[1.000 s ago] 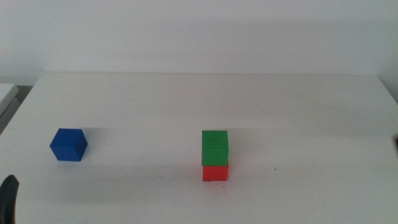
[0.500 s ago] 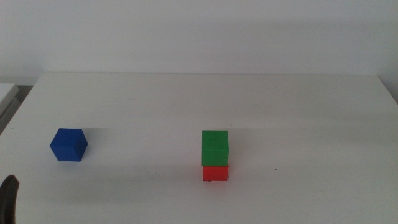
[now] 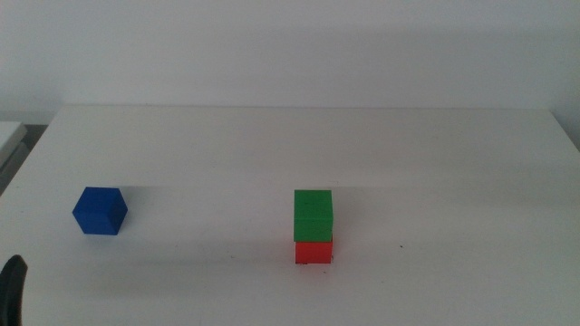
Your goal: Stack red cubes first, then green, then blue cubes in a specific spot.
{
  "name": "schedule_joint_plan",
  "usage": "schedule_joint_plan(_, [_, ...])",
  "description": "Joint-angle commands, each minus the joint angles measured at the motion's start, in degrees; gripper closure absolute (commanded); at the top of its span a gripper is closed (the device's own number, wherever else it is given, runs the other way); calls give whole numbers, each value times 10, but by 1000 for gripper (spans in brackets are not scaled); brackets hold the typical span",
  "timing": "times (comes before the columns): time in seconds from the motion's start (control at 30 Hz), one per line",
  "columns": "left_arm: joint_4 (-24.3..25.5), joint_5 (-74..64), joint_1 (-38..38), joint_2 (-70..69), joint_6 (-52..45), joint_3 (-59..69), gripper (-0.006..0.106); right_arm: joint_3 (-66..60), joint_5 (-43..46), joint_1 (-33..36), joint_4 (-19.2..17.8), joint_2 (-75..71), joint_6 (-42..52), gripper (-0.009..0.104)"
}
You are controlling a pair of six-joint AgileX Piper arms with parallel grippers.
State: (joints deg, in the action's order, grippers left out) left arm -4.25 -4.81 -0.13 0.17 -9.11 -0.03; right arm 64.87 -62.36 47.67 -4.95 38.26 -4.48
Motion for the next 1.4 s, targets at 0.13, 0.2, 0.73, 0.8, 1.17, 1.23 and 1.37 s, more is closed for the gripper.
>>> schedule_joint_plan(0.13, [-23,-85,6,125,0,-127,7,-3,7,-3,-7,-2,5,8])
schedule_joint_plan(0.2, [-23,-172,7,219,0,-231,7,-3,7,-3,-7,-2,5,8])
schedule_joint_plan(0.73, [0,-480,7,678,67,-594,7,-3,7,-3,-6,-2,5,8])
schedule_joint_plan(0.8, [4,-480,9,710,57,-604,7,-3,7,-3,-6,-2,5,8])
schedule_joint_plan(1.17, [-48,-558,69,917,-46,-752,7,-3,7,-3,-6,-2,5,8])
schedule_joint_plan(1.23, [-48,-559,69,952,-53,-767,7,-3,7,-3,-6,-2,5,8])
schedule_joint_plan(1.37, [-56,-547,69,1004,-59,-773,7,-3,7,-3,-6,-2,5,8])
